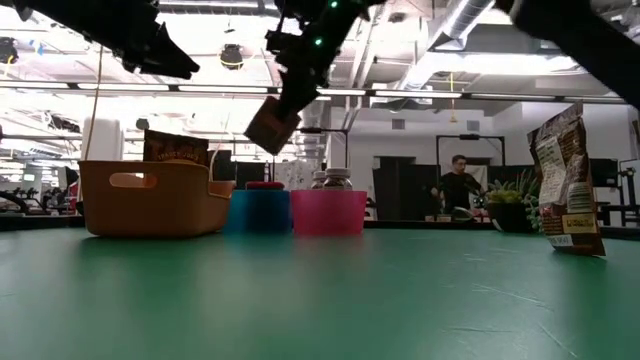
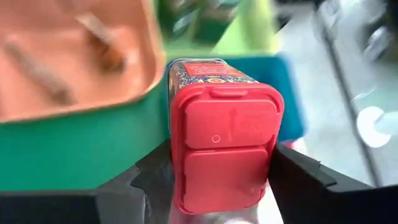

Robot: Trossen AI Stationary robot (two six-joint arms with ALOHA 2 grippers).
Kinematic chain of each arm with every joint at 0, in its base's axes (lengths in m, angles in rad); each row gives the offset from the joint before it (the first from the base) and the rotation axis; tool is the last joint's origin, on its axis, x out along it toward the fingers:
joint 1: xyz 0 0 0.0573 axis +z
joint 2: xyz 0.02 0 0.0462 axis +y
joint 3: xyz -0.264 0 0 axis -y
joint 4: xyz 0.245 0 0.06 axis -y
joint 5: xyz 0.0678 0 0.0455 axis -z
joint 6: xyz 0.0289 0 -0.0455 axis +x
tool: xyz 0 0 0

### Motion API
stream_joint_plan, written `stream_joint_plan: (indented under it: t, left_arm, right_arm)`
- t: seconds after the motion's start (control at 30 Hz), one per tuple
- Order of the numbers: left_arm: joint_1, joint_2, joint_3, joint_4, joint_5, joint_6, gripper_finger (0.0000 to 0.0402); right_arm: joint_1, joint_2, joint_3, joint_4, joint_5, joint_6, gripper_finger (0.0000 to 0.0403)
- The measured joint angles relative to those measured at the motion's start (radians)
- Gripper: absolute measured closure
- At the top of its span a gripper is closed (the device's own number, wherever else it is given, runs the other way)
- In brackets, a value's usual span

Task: Sort spices by type
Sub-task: Put the red seasoning can into the blue bin

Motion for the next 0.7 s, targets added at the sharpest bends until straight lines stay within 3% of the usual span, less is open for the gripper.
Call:
stream_joint_plan:
  t: [0.2, 0.33, 0.7]
  left_arm:
    - [0.0, -0.028, 0.0, -0.051, -0.003, -0.023, 0.015]
    - [0.0, -0.028, 0.0, -0.119, -0.003, -0.037, 0.015]
    - [-0.016, -0.032, 0.0, -0.147, -0.016, -0.083, 0.015]
  right_arm:
    - [-0.09, 0.055, -0.004, 0.147, 0.006, -0.155, 0.0163]
    - [-0.139, 0.1, -0.004, 0.189, 0.015, -0.17, 0.0163]
    - [-0.135, 0.165, -0.004, 0.263, 0.021, -0.251, 0.0163]
